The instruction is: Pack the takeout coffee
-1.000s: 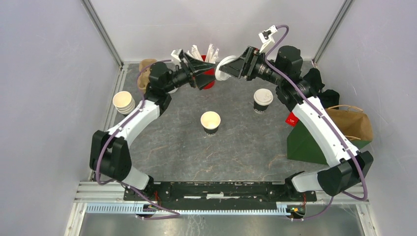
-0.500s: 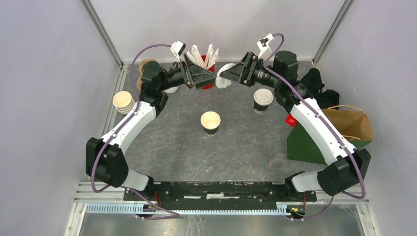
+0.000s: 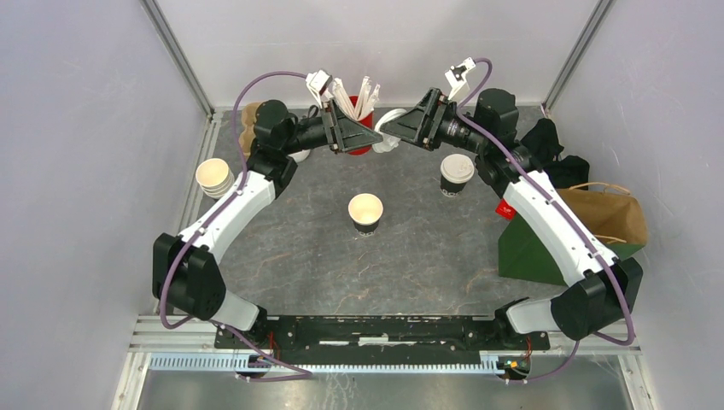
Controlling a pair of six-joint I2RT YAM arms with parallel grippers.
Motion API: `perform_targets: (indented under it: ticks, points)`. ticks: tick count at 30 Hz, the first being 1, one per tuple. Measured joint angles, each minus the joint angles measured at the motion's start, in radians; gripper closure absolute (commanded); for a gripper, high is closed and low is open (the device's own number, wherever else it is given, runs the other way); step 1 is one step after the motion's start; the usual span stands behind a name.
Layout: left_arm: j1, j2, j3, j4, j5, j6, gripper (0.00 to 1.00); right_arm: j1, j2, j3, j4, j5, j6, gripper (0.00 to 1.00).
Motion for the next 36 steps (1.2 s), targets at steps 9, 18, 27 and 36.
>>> perform_targets:
  ticks: [9,18,27,36]
  points:
    - [-0.003,0.003,0.001,0.003,0.006,0.003,0.88,-0.005,0.018,-0.013,0.014,-0.005,0.02,0.1]
    - [-0.002,0.019,0.005,0.027,-0.03,-0.031,0.98,-0.043,0.011,-0.017,-0.061,0.015,-0.062,0.02]
    - [-0.002,0.084,0.0,0.109,-0.051,-0.138,0.98,-0.047,-0.004,-0.019,-0.087,0.024,-0.072,0.02]
    - [-0.002,0.088,0.0,0.128,-0.053,-0.138,0.98,-0.045,-0.002,-0.019,-0.09,0.032,-0.049,0.02]
